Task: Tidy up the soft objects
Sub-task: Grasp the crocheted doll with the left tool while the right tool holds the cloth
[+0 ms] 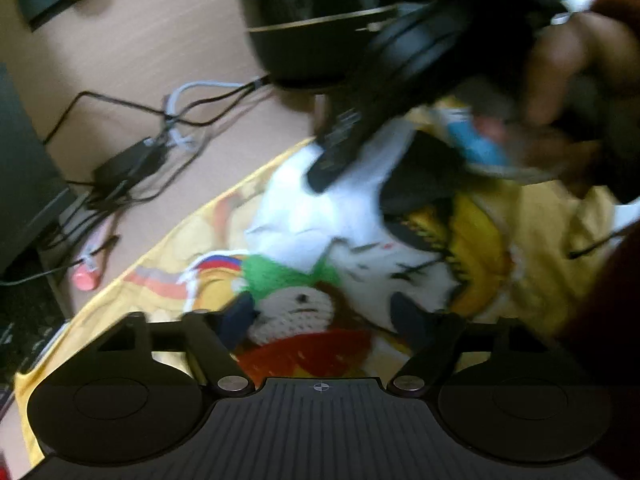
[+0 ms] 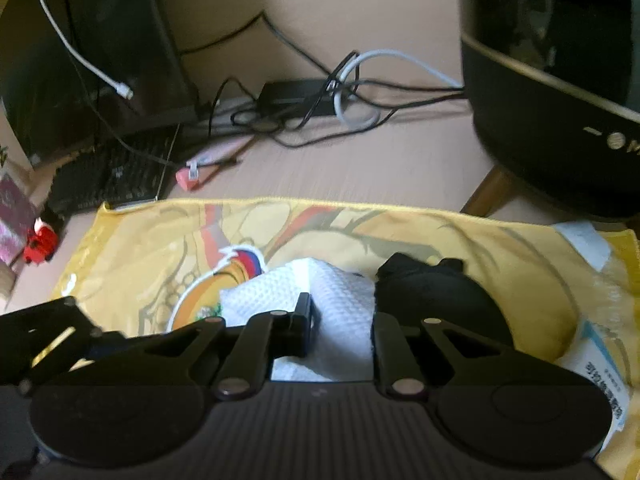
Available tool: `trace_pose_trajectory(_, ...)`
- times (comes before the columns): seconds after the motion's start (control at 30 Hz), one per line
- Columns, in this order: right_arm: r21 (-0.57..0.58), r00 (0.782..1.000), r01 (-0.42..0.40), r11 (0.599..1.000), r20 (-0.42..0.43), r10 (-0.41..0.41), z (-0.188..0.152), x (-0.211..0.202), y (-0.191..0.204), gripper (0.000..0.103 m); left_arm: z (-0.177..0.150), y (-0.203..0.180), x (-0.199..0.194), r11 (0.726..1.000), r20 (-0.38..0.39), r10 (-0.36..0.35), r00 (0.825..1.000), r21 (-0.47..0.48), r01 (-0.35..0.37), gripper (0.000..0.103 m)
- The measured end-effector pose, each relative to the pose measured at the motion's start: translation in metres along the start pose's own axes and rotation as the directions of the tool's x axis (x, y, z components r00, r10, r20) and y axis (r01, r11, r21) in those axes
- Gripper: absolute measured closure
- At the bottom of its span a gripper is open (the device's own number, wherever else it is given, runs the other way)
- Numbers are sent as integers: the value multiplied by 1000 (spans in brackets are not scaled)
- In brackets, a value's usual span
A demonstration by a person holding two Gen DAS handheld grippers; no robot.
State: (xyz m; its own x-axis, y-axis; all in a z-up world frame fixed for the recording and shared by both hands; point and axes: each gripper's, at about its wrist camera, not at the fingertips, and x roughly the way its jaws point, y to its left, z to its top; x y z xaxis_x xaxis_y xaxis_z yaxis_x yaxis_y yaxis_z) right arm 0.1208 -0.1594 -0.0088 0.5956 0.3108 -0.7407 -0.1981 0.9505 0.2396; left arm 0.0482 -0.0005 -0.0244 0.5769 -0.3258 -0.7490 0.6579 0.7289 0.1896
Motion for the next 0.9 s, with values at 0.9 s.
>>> trace_pose_trajectory(0.9, -257, 902, -418, 871, -232, 365, 8, 19, 96, 86, -65, 159, 0, 494, 22, 21, 1000, -870, 9, 22)
